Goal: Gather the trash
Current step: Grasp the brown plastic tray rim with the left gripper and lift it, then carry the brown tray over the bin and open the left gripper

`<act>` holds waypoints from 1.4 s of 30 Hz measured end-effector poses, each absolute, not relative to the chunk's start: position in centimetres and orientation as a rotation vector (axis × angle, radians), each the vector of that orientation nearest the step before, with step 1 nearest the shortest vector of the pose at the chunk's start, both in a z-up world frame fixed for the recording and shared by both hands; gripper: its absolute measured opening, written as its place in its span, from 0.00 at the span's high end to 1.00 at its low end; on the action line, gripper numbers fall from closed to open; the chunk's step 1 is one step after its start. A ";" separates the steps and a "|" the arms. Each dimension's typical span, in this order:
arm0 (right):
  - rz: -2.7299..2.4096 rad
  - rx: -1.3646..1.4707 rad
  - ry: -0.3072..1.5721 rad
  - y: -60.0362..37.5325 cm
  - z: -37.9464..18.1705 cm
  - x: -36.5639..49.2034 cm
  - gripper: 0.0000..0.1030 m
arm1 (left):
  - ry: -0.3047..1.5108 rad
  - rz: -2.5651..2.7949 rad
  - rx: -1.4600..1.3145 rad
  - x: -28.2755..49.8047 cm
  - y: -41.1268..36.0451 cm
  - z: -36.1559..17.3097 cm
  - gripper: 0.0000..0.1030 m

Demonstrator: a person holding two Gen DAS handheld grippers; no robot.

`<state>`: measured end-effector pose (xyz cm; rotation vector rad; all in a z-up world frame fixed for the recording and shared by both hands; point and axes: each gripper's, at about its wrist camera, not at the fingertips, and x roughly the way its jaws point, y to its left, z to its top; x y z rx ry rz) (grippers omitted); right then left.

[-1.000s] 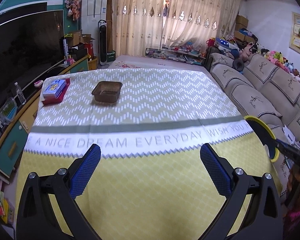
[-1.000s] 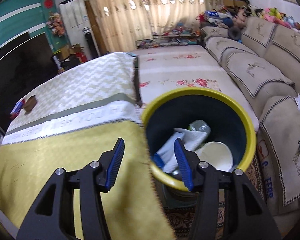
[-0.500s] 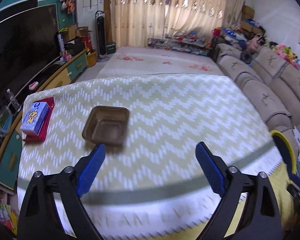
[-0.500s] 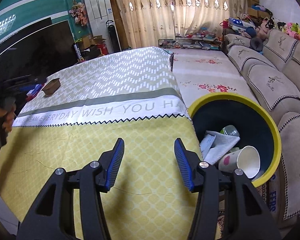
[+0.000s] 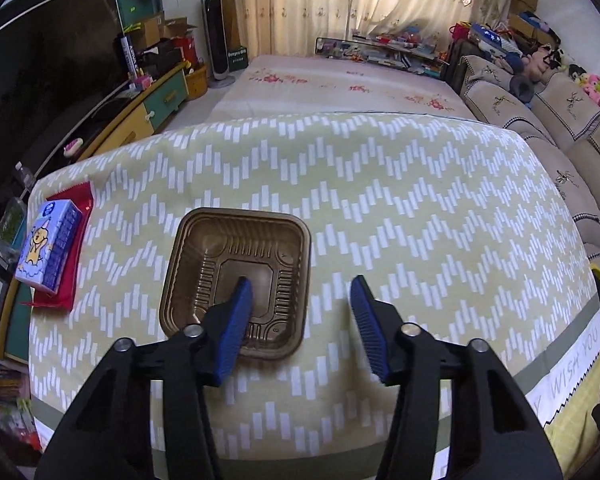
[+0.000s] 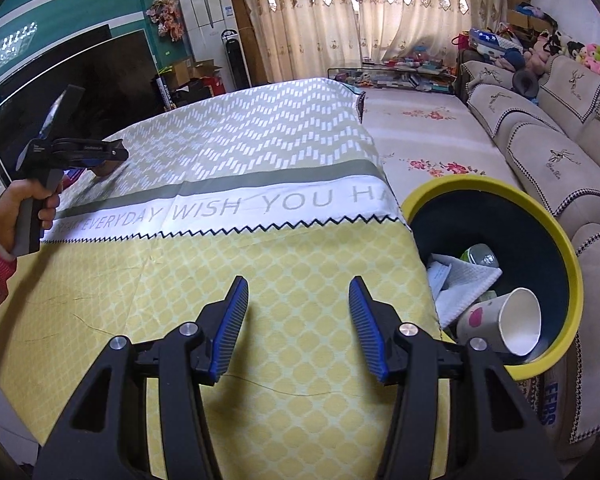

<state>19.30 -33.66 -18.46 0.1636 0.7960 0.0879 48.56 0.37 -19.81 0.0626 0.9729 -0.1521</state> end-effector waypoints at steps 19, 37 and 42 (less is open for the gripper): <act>0.106 0.195 0.800 -34.1 -18.7 19.5 0.49 | 0.899 -0.163 0.097 43.9 -0.6 -19.2 0.94; 0.062 0.212 0.752 -36.6 -18.0 16.8 0.49 | 0.636 -0.438 0.176 23.9 -13.1 -9.8 0.94; -0.054 0.224 0.728 -40.9 -17.4 13.7 0.49 | 0.640 -0.600 0.208 20.9 -19.5 -8.9 0.94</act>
